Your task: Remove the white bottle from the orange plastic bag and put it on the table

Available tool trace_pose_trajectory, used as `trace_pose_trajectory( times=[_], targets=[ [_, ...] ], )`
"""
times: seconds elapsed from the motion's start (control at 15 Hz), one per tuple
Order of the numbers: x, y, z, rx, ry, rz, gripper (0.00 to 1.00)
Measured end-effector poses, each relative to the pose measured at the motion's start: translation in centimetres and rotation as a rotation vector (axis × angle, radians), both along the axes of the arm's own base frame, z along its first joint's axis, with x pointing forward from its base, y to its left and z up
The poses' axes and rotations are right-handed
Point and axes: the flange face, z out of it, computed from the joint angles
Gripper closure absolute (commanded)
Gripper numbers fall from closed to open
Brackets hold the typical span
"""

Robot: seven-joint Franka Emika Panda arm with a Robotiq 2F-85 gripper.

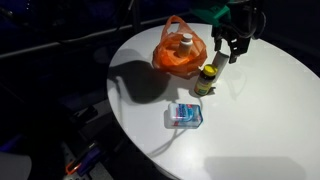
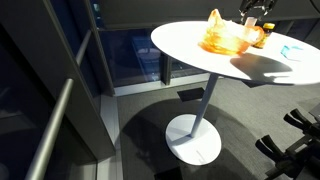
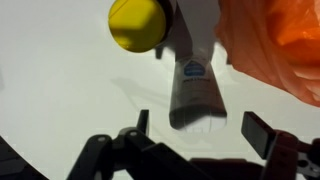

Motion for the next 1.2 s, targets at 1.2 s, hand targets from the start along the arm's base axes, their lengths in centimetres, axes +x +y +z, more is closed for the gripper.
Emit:
trace_pose_trajectory(
  times=[1.2],
  targets=[
    [-4.3,5.3,13.6,0.171,0.093,0.22,0.0]
  ],
)
